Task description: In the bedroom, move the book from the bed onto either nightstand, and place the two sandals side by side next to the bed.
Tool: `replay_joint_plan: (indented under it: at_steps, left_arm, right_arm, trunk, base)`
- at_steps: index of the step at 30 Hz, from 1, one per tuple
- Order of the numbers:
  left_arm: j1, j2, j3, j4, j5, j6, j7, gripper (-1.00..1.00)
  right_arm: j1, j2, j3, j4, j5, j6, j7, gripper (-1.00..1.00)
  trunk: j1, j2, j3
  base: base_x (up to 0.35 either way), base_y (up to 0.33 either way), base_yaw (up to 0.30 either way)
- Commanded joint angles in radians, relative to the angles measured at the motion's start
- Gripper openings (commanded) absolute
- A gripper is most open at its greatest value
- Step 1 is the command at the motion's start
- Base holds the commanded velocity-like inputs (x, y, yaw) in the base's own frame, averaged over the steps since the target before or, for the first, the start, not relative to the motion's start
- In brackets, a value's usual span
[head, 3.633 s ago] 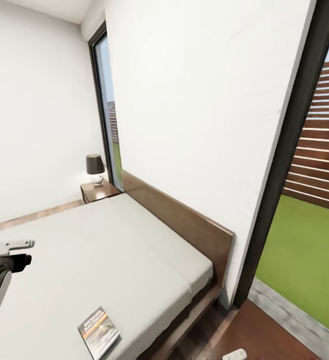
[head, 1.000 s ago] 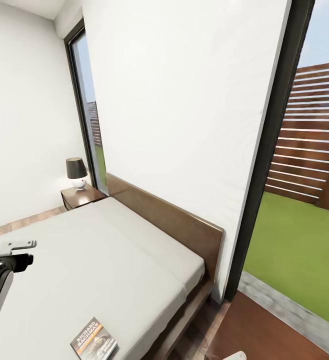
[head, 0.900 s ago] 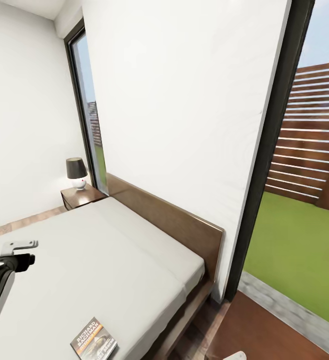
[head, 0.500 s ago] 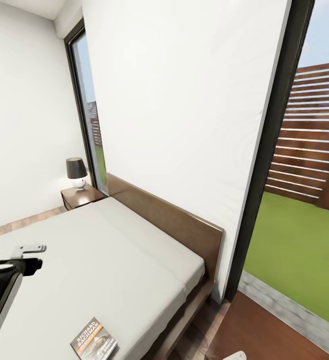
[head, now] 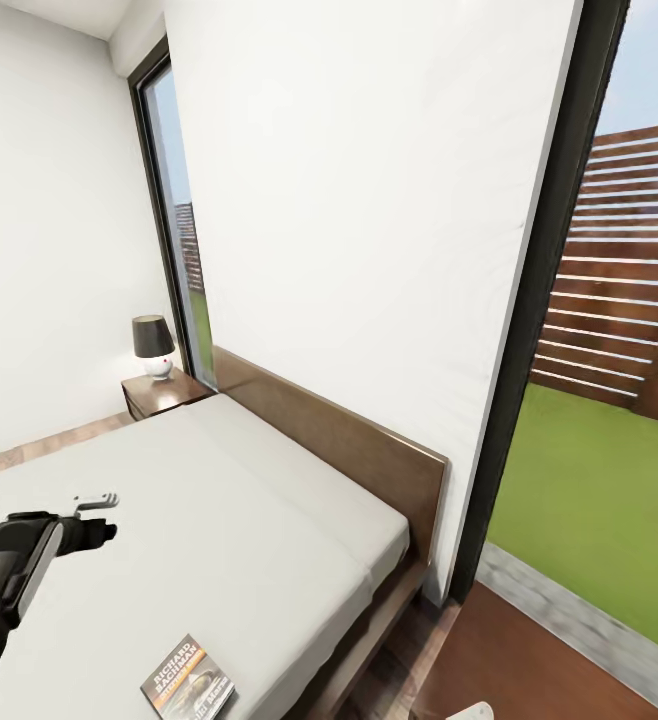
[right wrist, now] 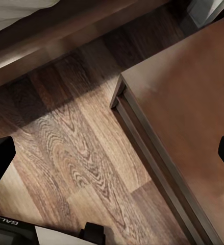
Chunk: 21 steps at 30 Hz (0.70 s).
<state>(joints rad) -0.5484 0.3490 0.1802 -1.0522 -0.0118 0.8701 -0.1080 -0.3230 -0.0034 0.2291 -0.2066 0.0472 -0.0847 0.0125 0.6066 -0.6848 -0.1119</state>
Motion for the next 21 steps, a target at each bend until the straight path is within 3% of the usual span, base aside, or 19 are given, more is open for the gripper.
replay_joint_plan:
  at_steps: [1,2,3,6,7,10,12,21]
  left_arm:
    - [-0.03,0.005,0.001,0.061,-0.002,-0.02,-0.018,1.0]
    - [-0.059,0.009,0.001,0.122,-0.002,-0.044,-0.028,1.0]
    - [-0.059,0.009,0.001,0.122,-0.002,-0.044,-0.028,1.0]
    - [-0.143,0.018,0.0,0.3,-0.002,-0.112,-0.048,1.0]
    - [-0.226,0.027,-0.005,0.466,-0.002,-0.172,-0.079,1.0]
    - [-0.247,0.029,-0.01,0.51,-0.002,-0.189,-0.113,1.0]
    - [-0.266,0.031,-0.015,0.548,-0.013,-0.203,-0.168,1.0]
    - [-0.285,0.033,-0.018,0.586,-0.094,-0.214,-0.249,1.0]
  right_arm:
    - [-0.001,0.0,0.0,0.0,0.005,-0.003,0.001,1.0]
    - [-0.001,-0.001,0.0,0.0,0.005,-0.003,0.001,1.0]
    - [-0.001,-0.001,0.0,0.0,0.005,-0.003,0.001,1.0]
    - [-0.001,-0.001,0.0,0.0,0.005,-0.003,0.001,1.0]
    - [-0.001,-0.001,0.001,-0.001,0.005,-0.003,0.001,1.0]
    - [-0.001,-0.001,0.0,-0.001,0.005,-0.003,0.0,1.0]
    - [-0.001,-0.002,0.0,-0.001,0.005,-0.003,0.0,1.0]
    - [-0.001,-0.002,0.001,-0.001,0.005,-0.003,0.0,1.0]
  trunk:
    - [0.0,-0.002,-0.002]
    - [0.0,-0.002,-0.002]
    - [0.0,-0.002,-0.002]
    - [0.0,-0.002,-0.002]
    - [0.0,-0.002,-0.002]
    - [0.0,-0.002,-0.002]
    - [0.0,-0.002,-0.002]
    - [0.0,-0.002,-0.002]
  base:
    - [0.0,0.0,0.0]
    - [0.0,0.0,0.0]
    - [0.0,0.0,0.0]
    - [0.0,0.0,0.0]
    - [0.0,0.0,0.0]
    - [0.0,0.0,0.0]
    - [0.0,0.0,0.0]
    - [0.0,0.0,0.0]
